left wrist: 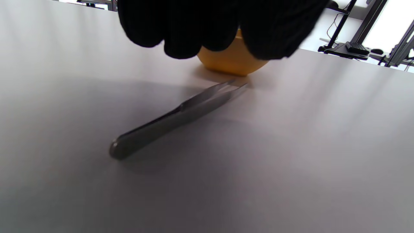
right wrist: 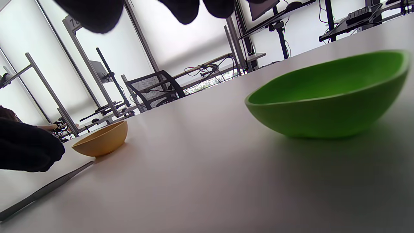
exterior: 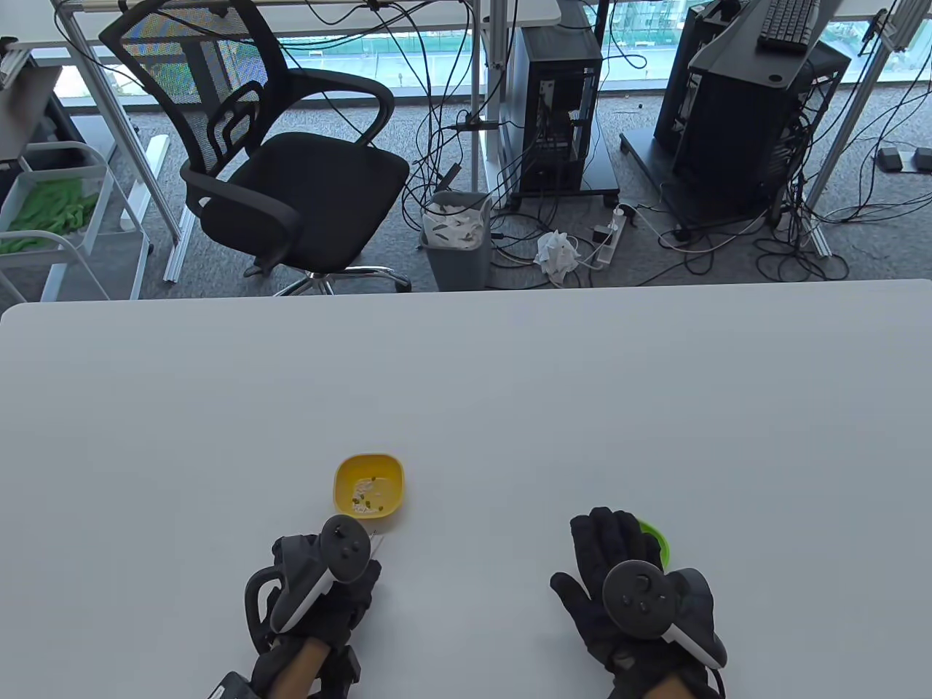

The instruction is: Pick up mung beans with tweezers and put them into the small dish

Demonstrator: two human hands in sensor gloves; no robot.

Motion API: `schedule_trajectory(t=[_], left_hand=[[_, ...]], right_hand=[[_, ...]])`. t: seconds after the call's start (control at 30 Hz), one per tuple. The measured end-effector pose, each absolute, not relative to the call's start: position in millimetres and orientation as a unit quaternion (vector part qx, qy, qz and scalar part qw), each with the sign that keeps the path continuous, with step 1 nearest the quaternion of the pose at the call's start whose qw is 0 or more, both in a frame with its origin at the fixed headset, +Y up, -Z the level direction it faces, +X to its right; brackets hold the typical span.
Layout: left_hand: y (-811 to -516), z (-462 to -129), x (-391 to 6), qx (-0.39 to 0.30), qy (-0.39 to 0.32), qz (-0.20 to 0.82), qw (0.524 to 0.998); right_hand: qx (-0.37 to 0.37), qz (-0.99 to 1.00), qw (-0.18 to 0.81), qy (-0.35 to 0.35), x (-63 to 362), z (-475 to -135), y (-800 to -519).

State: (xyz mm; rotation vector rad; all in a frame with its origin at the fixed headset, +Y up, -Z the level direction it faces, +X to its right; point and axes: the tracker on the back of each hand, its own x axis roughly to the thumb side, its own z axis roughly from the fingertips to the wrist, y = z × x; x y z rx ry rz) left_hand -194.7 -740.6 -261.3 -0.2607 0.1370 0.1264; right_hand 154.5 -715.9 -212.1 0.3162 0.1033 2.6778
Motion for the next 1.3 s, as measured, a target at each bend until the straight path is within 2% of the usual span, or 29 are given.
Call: schedule_trajectory(t=[0.13, 0.23, 0.57, 0.7, 0.83, 1.1, 1.3], left_hand=[[-755.7, -269.7, -189.0, -0.157, 0.077, 0.025, 0.984], [-763.6, -270.5, -185.1, -0.151, 0.080, -0.002, 0.985], [-767.8, -268.2, -172.1, -0.150, 0.052, -0.049, 0.986], [-761.2, -262.4, -171.2, -0.134, 0.032, -0.016, 0.990], [-737.8, -249.2, -168.0, -0.093, -0.010, 0.043, 0.995], [-701.4, -224.0, -164.1, -0.035, -0.095, 0.241, 0.965], [-690.9, -213.3, -165.0, -0.007, -0.132, 0.337, 0.932]], right_hand=[[0.113, 0.967, 0.225, 0.040, 154.9, -212.0, -716.3], [0.113, 0.966, 0.227, 0.042, 154.9, -212.1, -716.4], [0.115, 0.965, 0.233, 0.044, 153.9, -212.3, -717.4], [0.120, 0.964, 0.235, 0.026, 151.2, -211.2, -717.1], [0.138, 0.963, 0.232, -0.011, 140.6, -207.6, -712.2], [0.217, 0.932, 0.289, 0.000, 75.0, -195.9, -699.9], [0.231, 0.920, 0.316, 0.011, 31.6, -199.1, -700.4]])
